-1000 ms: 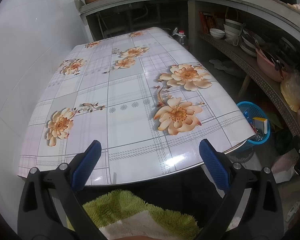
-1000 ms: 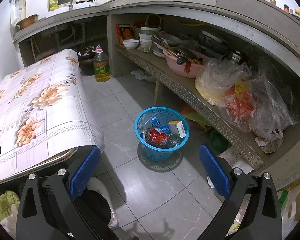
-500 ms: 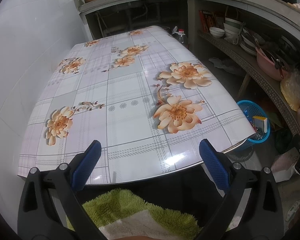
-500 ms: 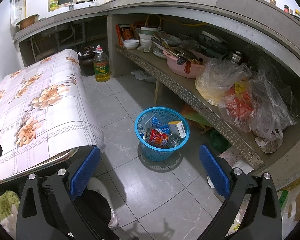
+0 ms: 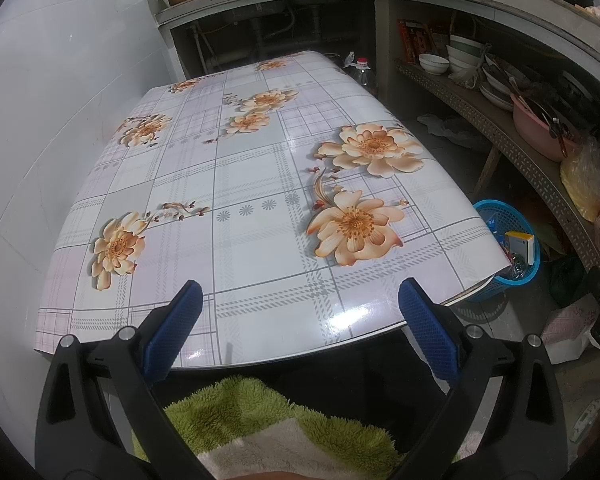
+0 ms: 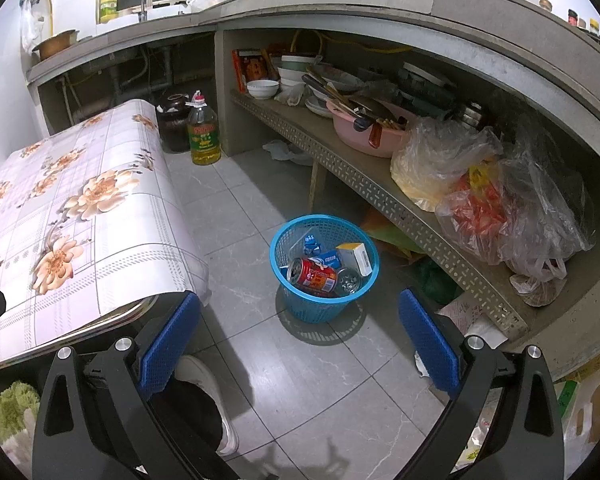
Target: Collect trash
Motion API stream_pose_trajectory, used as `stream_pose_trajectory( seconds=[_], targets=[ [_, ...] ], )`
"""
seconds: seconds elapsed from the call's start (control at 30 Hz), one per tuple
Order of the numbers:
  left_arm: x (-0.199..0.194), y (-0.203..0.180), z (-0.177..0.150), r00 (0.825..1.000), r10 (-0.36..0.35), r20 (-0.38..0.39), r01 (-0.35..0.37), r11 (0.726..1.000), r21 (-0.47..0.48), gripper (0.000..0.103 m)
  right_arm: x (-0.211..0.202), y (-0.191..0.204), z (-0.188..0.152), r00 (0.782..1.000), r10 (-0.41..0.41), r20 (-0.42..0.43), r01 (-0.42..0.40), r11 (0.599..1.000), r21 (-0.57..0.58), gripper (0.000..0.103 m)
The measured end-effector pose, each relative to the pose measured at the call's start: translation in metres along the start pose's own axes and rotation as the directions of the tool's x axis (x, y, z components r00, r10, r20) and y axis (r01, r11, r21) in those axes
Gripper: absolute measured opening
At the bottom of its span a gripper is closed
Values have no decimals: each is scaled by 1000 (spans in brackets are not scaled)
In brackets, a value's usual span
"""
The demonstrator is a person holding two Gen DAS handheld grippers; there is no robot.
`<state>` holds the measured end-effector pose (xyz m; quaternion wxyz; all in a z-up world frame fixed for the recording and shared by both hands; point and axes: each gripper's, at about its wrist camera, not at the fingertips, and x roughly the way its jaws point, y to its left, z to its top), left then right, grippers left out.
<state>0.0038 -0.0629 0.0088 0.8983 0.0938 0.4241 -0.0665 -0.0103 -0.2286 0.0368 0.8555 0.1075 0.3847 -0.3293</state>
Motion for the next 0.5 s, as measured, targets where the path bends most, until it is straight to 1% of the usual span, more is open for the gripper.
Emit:
stream_pose_trajectory(
  seconds=[0.5],
  targets=[
    [0, -1, -1, 1000, -5, -5, 5, 1000, 3, 94, 0, 1, 0, 1000, 1, 3, -1, 1000, -2, 96]
  ],
)
